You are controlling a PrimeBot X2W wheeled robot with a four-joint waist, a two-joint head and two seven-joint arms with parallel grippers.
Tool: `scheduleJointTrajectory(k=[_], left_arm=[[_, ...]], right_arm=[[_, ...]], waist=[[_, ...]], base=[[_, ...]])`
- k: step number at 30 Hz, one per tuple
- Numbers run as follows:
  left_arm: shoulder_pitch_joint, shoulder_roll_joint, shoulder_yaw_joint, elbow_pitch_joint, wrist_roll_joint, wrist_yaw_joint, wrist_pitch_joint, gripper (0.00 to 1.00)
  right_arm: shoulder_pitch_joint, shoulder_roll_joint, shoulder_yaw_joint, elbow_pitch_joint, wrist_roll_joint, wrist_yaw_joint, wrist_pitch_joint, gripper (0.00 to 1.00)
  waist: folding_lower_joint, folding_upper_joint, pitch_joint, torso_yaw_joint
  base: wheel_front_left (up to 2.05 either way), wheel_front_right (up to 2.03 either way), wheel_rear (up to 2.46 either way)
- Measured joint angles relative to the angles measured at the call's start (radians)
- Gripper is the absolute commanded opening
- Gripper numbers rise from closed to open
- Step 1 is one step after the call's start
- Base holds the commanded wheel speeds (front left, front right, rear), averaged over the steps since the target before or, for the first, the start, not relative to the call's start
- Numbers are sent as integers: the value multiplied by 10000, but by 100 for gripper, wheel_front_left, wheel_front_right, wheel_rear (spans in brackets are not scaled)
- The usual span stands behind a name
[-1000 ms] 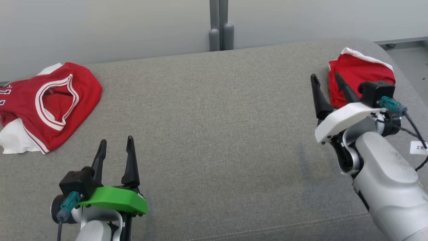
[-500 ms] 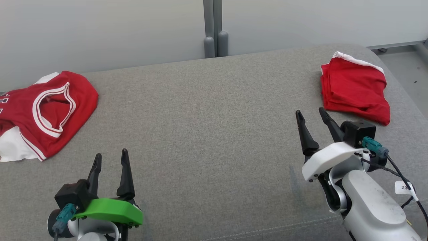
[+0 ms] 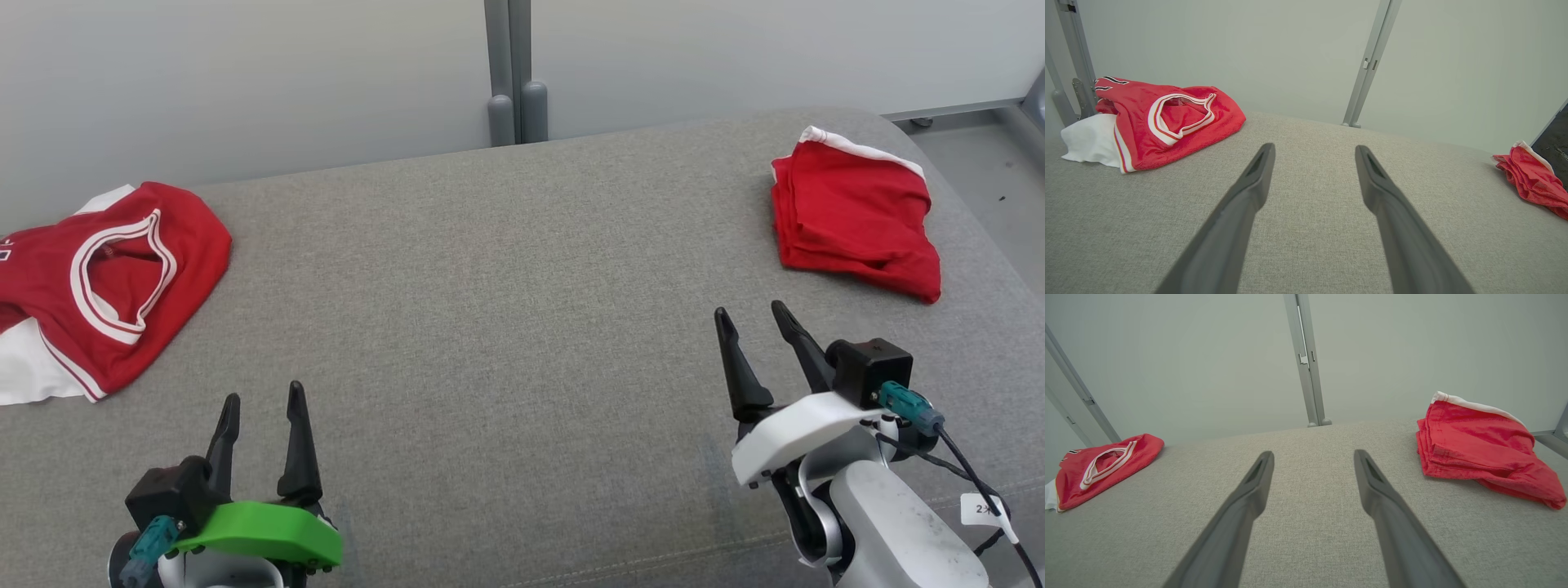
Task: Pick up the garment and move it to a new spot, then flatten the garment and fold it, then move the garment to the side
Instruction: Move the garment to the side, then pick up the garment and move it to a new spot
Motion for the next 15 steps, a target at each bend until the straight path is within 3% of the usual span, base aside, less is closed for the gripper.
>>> scheduleJointTrajectory(k=[15], left_arm=[[34, -10, -107, -155, 2, 2, -2, 100]], right_arm=[[504, -90, -368, -629, -284, -71, 0, 100]], waist=[[0, 0, 75, 157]], base=[[0, 0, 0]])
